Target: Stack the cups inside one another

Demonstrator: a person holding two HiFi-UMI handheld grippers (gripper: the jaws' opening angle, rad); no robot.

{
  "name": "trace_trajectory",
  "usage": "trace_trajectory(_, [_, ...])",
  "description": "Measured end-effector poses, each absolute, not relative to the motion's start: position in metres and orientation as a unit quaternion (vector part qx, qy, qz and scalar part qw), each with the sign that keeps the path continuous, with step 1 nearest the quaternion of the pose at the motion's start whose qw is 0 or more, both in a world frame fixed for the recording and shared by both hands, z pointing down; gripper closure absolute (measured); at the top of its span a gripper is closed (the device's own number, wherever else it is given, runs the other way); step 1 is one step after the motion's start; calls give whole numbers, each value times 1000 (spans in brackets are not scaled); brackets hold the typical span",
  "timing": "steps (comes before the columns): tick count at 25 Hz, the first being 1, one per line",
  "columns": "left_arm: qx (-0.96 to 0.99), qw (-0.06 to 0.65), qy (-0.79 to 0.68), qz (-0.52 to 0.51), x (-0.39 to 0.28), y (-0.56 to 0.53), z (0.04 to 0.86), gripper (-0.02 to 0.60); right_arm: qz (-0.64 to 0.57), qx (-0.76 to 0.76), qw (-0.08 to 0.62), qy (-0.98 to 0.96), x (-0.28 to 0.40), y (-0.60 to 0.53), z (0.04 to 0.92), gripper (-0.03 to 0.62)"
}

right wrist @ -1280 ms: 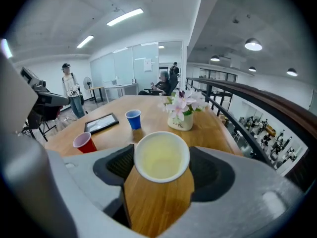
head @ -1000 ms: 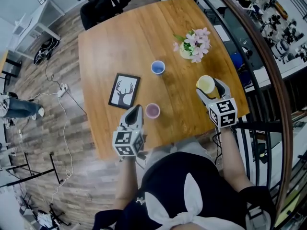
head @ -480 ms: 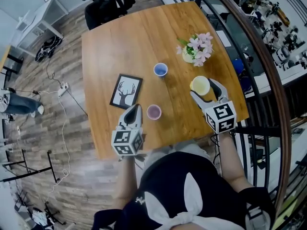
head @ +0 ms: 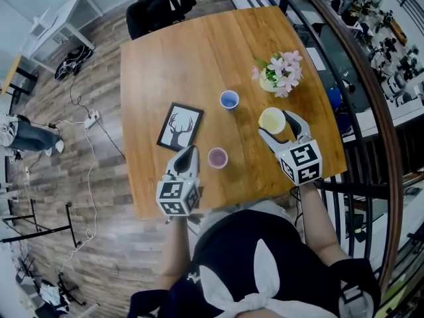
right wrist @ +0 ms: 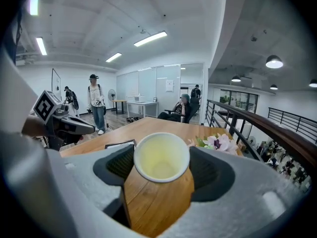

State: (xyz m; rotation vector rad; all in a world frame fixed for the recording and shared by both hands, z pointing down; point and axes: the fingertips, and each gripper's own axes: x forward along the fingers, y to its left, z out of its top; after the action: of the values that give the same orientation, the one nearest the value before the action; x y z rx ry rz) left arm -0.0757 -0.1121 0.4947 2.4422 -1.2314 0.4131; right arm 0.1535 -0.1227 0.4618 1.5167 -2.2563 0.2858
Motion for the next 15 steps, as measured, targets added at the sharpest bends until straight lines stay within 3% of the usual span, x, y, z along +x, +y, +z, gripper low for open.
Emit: trace_trajectory(15, [857, 190, -454, 154, -82, -129, 497, 558, 73, 488, 198, -847, 110, -187, 451, 250])
